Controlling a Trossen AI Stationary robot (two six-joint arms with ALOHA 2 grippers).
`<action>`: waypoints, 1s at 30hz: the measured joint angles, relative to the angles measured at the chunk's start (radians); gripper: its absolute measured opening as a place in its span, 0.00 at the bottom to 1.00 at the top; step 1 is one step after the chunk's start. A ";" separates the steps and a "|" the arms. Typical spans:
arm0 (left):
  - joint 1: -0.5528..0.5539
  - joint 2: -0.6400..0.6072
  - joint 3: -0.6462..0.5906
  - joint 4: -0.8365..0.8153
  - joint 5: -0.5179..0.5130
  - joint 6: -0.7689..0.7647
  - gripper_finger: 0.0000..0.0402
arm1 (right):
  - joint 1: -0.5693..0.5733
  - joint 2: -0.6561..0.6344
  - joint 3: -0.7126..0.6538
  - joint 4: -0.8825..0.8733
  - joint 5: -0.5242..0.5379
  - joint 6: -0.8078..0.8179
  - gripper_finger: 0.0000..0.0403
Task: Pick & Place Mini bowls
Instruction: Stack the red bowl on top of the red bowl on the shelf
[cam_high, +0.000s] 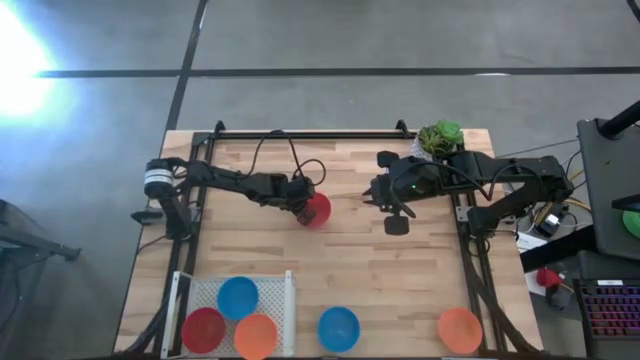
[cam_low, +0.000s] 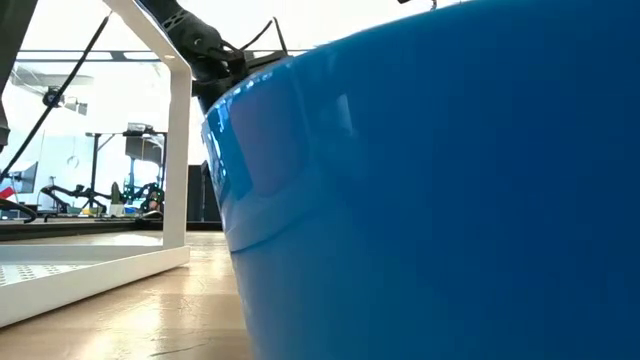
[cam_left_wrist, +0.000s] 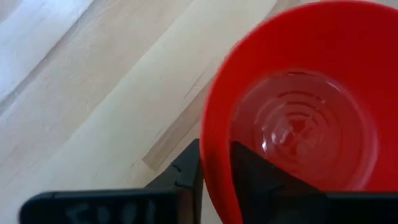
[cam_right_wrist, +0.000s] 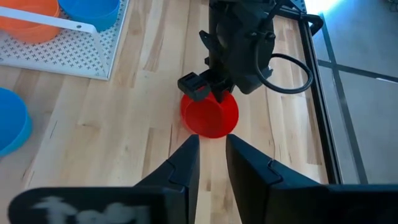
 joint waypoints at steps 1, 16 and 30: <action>0.000 0.000 0.000 -0.001 0.000 0.005 0.15 | 0.000 0.000 0.000 0.000 0.000 0.000 0.18; -0.003 -0.140 -0.002 -0.116 0.002 0.088 0.00 | 0.000 0.000 0.000 -0.001 0.000 0.002 0.20; -0.103 -0.594 -0.002 -0.473 0.004 0.101 0.00 | 0.000 0.000 -0.004 -0.001 0.000 -0.002 0.17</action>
